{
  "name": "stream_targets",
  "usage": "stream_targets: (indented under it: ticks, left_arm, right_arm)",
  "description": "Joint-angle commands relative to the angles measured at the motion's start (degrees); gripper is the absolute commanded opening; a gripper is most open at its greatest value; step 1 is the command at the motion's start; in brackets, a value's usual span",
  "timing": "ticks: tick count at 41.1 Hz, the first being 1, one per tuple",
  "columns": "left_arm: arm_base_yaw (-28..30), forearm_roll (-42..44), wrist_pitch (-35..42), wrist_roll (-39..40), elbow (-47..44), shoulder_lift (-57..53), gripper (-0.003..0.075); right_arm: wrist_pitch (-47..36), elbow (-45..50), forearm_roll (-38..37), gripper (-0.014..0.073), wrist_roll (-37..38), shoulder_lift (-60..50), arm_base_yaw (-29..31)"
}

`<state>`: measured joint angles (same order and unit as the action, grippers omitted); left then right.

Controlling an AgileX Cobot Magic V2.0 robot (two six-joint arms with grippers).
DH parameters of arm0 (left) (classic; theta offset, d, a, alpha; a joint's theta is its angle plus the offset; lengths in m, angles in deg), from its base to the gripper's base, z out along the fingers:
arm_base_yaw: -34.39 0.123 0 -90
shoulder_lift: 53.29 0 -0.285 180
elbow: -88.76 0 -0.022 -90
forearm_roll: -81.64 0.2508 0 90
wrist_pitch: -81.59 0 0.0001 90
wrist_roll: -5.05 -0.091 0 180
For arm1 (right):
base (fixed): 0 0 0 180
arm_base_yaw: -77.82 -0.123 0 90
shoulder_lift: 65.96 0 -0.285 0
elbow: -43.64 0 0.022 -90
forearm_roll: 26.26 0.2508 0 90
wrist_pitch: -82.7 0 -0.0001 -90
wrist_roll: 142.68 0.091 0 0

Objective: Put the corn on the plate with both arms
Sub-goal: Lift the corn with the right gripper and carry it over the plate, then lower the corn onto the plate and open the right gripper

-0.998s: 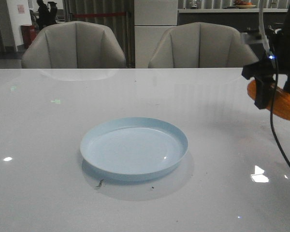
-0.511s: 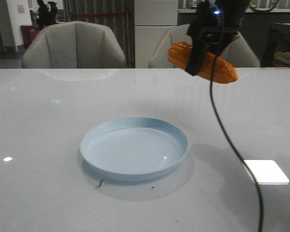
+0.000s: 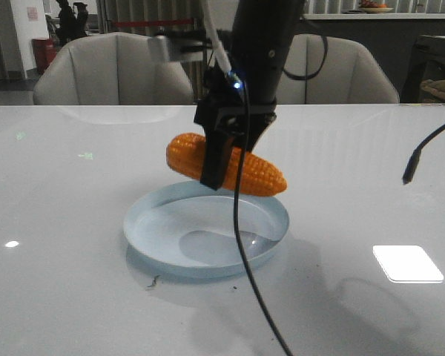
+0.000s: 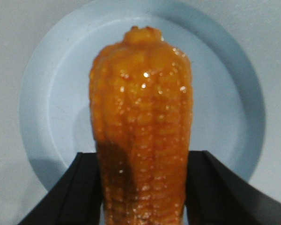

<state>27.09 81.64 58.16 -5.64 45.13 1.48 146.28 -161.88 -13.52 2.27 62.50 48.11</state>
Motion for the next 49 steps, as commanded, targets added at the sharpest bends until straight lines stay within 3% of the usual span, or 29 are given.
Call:
stream_targets:
  ticks: [1, 10, 13, 25, 35, 42, 49]
  left_arm:
    - [0.05, -0.32, 3.87, 0.64, 1.62, -0.57, 0.0348]
    - [0.05, -0.32, 3.67, 0.64, 1.62, -0.57, 0.0348]
    - [0.05, -0.32, 3.67, 0.64, 1.62, -0.57, 0.0348]
    - [0.05, 0.0, 3.67, 0.64, 1.62, -0.57, 0.0348]
    - [0.05, -0.32, 3.67, 0.64, 1.62, -0.57, 0.0348]
    - [0.05, -0.32, 3.67, 0.64, 1.62, -0.57, 0.0348]
    - [0.05, -0.32, 5.7, 0.64, 1.62, -0.57, 0.0348]
  right_arm:
    - [0.11, -1.83, 1.11, 0.023, -0.64, -1.57, 0.0]
    - [-1.27, -1.83, 1.06, 0.0525, -0.64, -1.3, 0.0]
    - [-1.74, -1.83, 1.22, 0.058, -0.64, -1.23, 0.0]
    - [-0.54, -2.03, 2.29, 0.0582, -0.64, -1.23, 0.0]
    - [12.82, -10.46, 2.61, 0.0582, -0.57, -1.37, 0.2]
    - [12.67, -18.35, 2.75, 0.0582, 3.67, -2.62, 0.24]
    - [12.67, -25.6, 2.69, 0.0582, 13.03, -4.44, 2.04]
